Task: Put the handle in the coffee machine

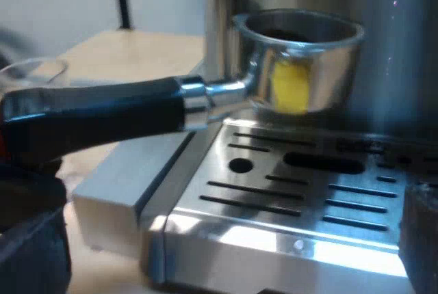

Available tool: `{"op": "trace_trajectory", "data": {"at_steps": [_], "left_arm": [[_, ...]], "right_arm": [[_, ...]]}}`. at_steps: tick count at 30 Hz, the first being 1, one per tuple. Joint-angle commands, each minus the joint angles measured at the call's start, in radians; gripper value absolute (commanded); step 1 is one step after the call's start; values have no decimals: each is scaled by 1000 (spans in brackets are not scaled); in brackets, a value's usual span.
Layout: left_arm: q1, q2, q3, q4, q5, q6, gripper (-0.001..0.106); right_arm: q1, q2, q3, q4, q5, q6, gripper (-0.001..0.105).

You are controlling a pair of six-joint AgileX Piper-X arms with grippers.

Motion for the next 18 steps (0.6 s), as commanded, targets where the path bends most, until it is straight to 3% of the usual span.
{"op": "trace_trajectory", "data": {"at_steps": [1, 6, 15, 18], "left_arm": [[1, 9, -8, -55, 48, 5, 0], [1, 48, -8, -107, 42, 5, 0], [1, 86, -8, -163, 51, 5, 0], [1, 106, -8, -181, 63, 5, 0]], "right_arm": [[-10, 26, 0, -80, 47, -18, 105], [-23, 63, -10, -148, 44, -25, 105], [-17, 72, -17, -265, 44, -207, 105], [-8, 72, -17, -286, 44, -215, 105]]}}
